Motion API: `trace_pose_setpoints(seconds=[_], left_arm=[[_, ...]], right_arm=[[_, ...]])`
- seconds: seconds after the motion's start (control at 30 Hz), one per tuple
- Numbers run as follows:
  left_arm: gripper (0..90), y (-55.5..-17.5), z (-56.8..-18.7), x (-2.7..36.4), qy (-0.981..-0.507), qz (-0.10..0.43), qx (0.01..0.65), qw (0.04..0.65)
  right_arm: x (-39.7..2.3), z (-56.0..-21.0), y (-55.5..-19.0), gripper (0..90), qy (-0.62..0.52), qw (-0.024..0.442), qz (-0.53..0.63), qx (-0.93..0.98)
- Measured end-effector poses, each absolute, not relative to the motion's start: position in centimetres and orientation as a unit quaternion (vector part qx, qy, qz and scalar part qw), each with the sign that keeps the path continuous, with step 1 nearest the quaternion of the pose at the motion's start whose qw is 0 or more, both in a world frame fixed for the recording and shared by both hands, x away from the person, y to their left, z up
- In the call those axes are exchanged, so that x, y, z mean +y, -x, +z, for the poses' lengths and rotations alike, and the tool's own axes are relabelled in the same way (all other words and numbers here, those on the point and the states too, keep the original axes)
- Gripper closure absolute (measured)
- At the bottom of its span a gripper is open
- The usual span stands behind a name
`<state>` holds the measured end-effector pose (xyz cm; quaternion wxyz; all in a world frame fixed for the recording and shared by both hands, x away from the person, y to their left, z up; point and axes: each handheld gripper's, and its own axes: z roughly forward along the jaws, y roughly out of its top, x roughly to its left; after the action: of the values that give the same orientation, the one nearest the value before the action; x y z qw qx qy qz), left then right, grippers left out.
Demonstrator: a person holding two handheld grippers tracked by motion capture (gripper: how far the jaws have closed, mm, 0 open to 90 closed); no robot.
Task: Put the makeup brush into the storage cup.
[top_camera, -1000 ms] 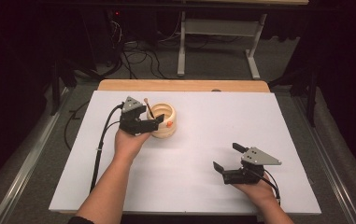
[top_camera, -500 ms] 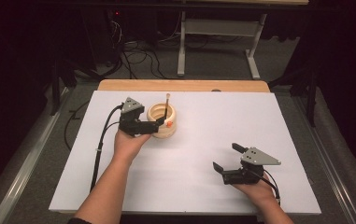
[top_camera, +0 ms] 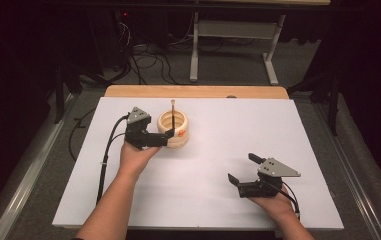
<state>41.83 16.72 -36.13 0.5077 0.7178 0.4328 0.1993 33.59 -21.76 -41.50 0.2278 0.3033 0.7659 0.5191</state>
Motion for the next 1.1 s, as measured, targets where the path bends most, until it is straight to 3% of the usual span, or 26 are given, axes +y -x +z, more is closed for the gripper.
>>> trace_pose_setpoints(seconds=[1.1], left_arm=[[0.6,-35.4,-37.4,19.6,-0.721,0.201,0.421,0.512]], right_arm=[[-21.7,-41.5,-33.5,2.3,-0.305,0.229,0.516,0.767]])
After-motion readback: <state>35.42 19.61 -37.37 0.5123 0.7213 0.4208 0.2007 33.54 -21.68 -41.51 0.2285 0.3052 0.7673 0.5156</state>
